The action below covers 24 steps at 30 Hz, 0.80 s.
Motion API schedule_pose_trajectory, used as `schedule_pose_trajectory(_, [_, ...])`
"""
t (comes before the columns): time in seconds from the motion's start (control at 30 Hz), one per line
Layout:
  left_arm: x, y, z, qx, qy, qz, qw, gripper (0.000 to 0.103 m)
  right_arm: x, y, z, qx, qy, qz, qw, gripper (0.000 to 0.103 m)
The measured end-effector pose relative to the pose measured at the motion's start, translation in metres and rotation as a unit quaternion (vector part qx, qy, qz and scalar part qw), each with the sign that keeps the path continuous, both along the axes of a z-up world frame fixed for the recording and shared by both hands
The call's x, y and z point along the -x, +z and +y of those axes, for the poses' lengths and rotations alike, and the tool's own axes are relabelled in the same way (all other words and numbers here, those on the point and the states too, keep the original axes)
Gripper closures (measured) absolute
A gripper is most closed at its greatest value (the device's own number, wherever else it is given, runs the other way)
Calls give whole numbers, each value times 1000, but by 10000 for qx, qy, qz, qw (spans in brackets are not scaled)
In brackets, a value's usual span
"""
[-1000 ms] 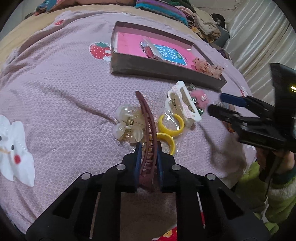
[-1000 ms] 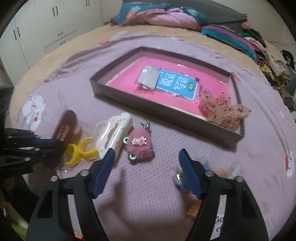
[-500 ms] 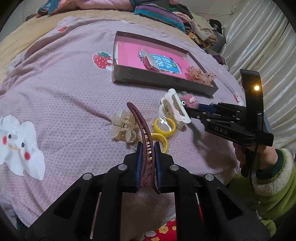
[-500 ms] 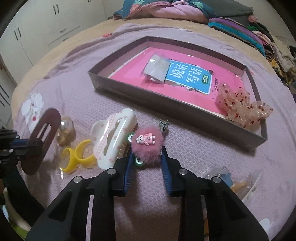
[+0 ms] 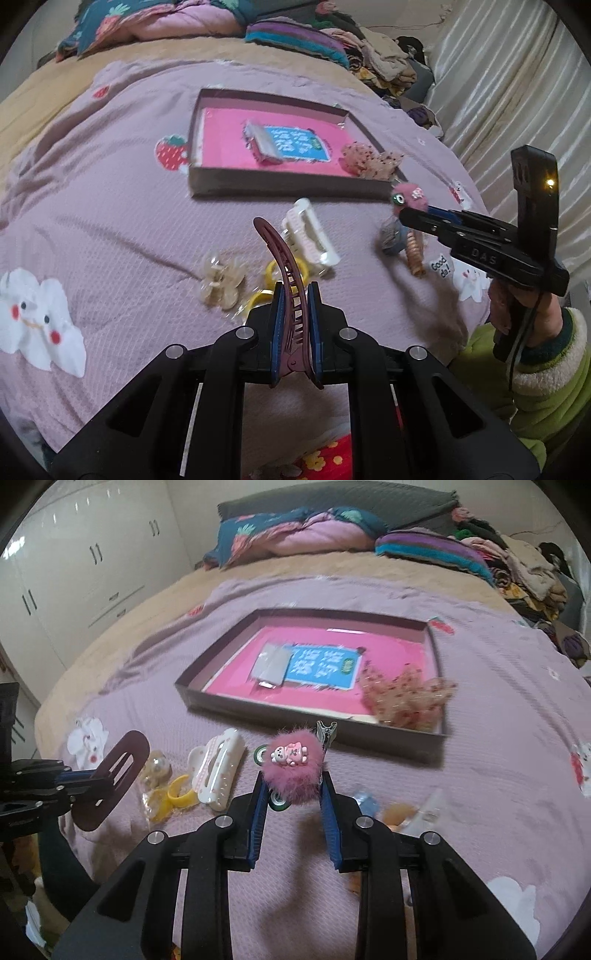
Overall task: Organize jewelry
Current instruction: 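Carry the claw clip and keychain into the tray and release both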
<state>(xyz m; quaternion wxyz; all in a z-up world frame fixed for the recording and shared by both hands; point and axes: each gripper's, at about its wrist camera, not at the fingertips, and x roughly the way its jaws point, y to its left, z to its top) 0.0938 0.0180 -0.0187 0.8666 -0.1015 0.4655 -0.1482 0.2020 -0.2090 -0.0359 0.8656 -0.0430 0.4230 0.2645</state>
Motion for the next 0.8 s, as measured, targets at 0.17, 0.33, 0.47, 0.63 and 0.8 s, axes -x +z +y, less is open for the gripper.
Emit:
schedule_pose_trajectory(0.17, [-9,12,-13,-49,-118,-110,9999,97,6,15,-24,-170,-198,-140,9996,77])
schedule_pose_trajectory(0.33, [-22,25,-28,-89,-252,-240,9994,97,9,30,-50,-299,-421,-298,9982,77])
schedule_pose_trajectory(0.47, [-34,35,-37,-117,-350,-322,9988,97,8,40,-70,-368,-624,-402,9966,77])
schedule_pose_trajectory(0.63, [-53,49,-41,-132,-386,-477,9980,97,4,51,-85,-395,-840,-544,9942,77])
schedule_pose_trajectory(0.8, [-76,62,-40,-145,-333,-619,9974,97,-2,61,-92,-382,-959,-697,9922,77])
